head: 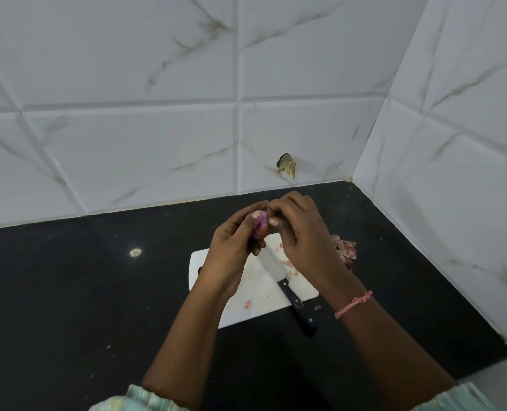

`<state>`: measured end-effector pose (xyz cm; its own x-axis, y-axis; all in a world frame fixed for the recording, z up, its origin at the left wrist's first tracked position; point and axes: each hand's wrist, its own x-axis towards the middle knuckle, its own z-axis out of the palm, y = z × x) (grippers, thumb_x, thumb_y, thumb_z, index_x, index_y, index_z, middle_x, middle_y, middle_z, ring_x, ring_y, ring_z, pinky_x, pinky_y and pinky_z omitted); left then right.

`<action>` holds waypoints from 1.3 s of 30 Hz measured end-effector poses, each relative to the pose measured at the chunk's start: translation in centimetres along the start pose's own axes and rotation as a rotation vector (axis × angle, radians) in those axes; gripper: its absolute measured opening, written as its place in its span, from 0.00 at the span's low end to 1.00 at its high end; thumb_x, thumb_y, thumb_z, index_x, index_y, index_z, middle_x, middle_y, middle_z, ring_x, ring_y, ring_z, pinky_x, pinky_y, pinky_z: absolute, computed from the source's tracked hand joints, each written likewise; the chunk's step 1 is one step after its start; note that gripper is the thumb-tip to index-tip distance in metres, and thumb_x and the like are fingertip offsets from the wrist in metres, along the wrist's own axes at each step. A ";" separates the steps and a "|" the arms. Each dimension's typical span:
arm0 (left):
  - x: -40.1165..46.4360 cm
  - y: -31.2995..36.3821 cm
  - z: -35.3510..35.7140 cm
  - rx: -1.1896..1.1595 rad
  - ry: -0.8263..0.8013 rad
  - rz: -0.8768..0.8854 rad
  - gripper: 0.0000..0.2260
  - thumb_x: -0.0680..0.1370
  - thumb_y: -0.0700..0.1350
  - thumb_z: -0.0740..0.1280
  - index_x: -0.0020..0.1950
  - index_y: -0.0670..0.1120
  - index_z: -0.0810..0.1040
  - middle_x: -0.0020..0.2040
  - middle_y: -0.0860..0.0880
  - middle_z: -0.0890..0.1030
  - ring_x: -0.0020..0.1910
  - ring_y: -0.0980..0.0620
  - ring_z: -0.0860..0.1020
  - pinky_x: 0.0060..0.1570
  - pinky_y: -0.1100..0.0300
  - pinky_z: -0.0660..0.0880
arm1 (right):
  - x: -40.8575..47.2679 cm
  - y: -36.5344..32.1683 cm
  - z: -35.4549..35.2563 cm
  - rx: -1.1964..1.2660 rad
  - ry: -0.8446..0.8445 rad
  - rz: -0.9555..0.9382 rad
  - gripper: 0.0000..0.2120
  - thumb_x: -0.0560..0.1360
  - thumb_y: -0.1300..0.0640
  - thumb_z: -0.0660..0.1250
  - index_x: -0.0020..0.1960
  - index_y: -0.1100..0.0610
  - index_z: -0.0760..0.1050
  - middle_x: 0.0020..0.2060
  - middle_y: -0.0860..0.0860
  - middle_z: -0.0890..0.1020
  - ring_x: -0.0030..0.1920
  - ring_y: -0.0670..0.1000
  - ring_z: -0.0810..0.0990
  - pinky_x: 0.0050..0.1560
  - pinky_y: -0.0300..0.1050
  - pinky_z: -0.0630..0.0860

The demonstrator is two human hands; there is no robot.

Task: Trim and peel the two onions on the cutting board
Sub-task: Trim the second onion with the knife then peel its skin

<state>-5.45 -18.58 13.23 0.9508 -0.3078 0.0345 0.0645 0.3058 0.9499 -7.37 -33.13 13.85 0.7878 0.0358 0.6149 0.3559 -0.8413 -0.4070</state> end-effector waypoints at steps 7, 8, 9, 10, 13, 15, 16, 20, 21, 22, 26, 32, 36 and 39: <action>0.2 -0.2 0.8 -0.153 0.053 -0.110 0.11 0.83 0.44 0.62 0.60 0.44 0.82 0.44 0.47 0.83 0.34 0.55 0.77 0.39 0.60 0.75 | 0.7 -0.8 0.3 -0.137 -0.074 0.013 0.12 0.68 0.67 0.66 0.51 0.59 0.73 0.48 0.54 0.77 0.50 0.53 0.72 0.51 0.49 0.73; 0.3 -0.3 0.8 -0.183 0.055 -0.127 0.12 0.84 0.44 0.61 0.61 0.43 0.81 0.45 0.46 0.83 0.35 0.55 0.78 0.40 0.60 0.77 | 0.6 -0.6 0.3 -0.132 -0.072 0.014 0.12 0.68 0.66 0.64 0.51 0.58 0.73 0.48 0.54 0.76 0.50 0.53 0.72 0.51 0.49 0.72; 0.3 -0.3 0.7 -0.202 0.056 -0.136 0.13 0.84 0.44 0.60 0.61 0.42 0.81 0.45 0.46 0.84 0.36 0.54 0.79 0.42 0.60 0.78 | 0.4 -0.4 0.5 -0.114 -0.071 0.027 0.12 0.69 0.65 0.62 0.51 0.58 0.73 0.48 0.53 0.76 0.51 0.52 0.71 0.52 0.48 0.72; 0.4 -0.2 0.7 -0.221 0.055 -0.137 0.13 0.84 0.44 0.59 0.61 0.42 0.80 0.46 0.45 0.84 0.37 0.53 0.80 0.43 0.60 0.80 | 0.2 -0.3 0.7 -0.093 -0.072 0.043 0.11 0.70 0.64 0.60 0.52 0.57 0.72 0.48 0.52 0.75 0.51 0.50 0.70 0.52 0.46 0.72; 0.6 0.0 0.5 -0.276 0.074 -0.143 0.14 0.85 0.43 0.58 0.64 0.41 0.79 0.51 0.42 0.85 0.43 0.51 0.83 0.46 0.60 0.82 | -0.8 0.0 1.2 -0.033 -0.079 0.057 0.09 0.73 0.62 0.57 0.50 0.54 0.71 0.48 0.47 0.72 0.50 0.47 0.68 0.51 0.43 0.70; 0.7 0.1 0.3 -0.321 0.084 -0.156 0.14 0.85 0.43 0.58 0.67 0.39 0.77 0.55 0.40 0.84 0.48 0.49 0.84 0.48 0.60 0.82 | -1.2 0.4 1.1 0.007 -0.082 0.047 0.06 0.76 0.60 0.56 0.49 0.53 0.70 0.46 0.44 0.70 0.48 0.45 0.66 0.49 0.40 0.67; 0.7 0.2 0.2 -0.345 0.080 -0.161 0.15 0.85 0.43 0.58 0.68 0.39 0.76 0.57 0.39 0.84 0.51 0.47 0.84 0.48 0.59 0.82 | -1.3 0.5 0.9 0.033 -0.074 0.055 0.05 0.77 0.60 0.57 0.47 0.52 0.69 0.46 0.43 0.70 0.48 0.44 0.66 0.48 0.38 0.66; 0.6 0.5 -0.1 -0.391 0.066 -0.172 0.15 0.84 0.43 0.60 0.69 0.39 0.74 0.60 0.37 0.82 0.58 0.41 0.83 0.53 0.56 0.82 | -1.1 0.8 -0.2 0.156 0.050 0.184 0.06 0.74 0.62 0.71 0.43 0.55 0.75 0.40 0.42 0.75 0.45 0.42 0.73 0.44 0.29 0.69; 0.6 0.5 0.0 -0.407 0.067 -0.178 0.16 0.84 0.43 0.60 0.69 0.38 0.73 0.60 0.37 0.82 0.57 0.40 0.83 0.53 0.55 0.82 | -1.0 0.7 -0.4 0.194 0.090 0.224 0.06 0.73 0.62 0.72 0.43 0.55 0.76 0.39 0.42 0.77 0.44 0.41 0.75 0.43 0.28 0.71; 0.7 0.6 0.0 -0.422 0.070 -0.184 0.16 0.84 0.43 0.61 0.70 0.38 0.73 0.60 0.36 0.82 0.57 0.40 0.83 0.54 0.54 0.82 | -0.9 0.5 -0.6 0.233 0.127 0.251 0.05 0.73 0.62 0.73 0.44 0.56 0.77 0.39 0.43 0.78 0.43 0.42 0.77 0.42 0.29 0.73; 0.6 0.6 0.2 -0.447 0.064 -0.194 0.17 0.83 0.43 0.62 0.70 0.37 0.71 0.60 0.35 0.82 0.57 0.39 0.83 0.56 0.52 0.81 | -0.9 -0.3 -0.5 0.291 0.203 0.146 0.07 0.76 0.65 0.69 0.51 0.57 0.80 0.45 0.45 0.82 0.46 0.42 0.80 0.45 0.35 0.78; 0.7 0.4 0.4 -0.388 0.104 -0.173 0.14 0.81 0.41 0.66 0.67 0.40 0.74 0.58 0.38 0.83 0.55 0.43 0.84 0.52 0.56 0.82 | -1.0 -1.7 0.3 0.330 0.183 0.183 0.08 0.73 0.59 0.74 0.51 0.58 0.81 0.45 0.47 0.83 0.45 0.43 0.82 0.45 0.32 0.77; 0.6 0.3 0.6 -0.376 0.110 -0.153 0.11 0.81 0.40 0.67 0.63 0.42 0.75 0.58 0.40 0.83 0.55 0.45 0.84 0.54 0.55 0.82 | -0.8 -1.8 0.3 0.340 0.215 0.190 0.05 0.73 0.61 0.74 0.46 0.60 0.81 0.41 0.48 0.82 0.42 0.44 0.82 0.43 0.35 0.79; 0.7 0.4 0.5 -0.349 0.105 -0.131 0.11 0.80 0.40 0.67 0.62 0.42 0.75 0.59 0.39 0.83 0.56 0.44 0.84 0.55 0.54 0.81 | -0.8 -1.9 0.0 0.369 0.192 0.190 0.07 0.73 0.61 0.74 0.51 0.59 0.81 0.44 0.48 0.84 0.45 0.43 0.82 0.46 0.33 0.78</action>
<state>-4.95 -19.11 13.78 0.9523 -0.2764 -0.1295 0.2698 0.5640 0.7804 -8.63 -31.49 14.15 0.7612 -0.2309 0.6060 0.3969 -0.5731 -0.7169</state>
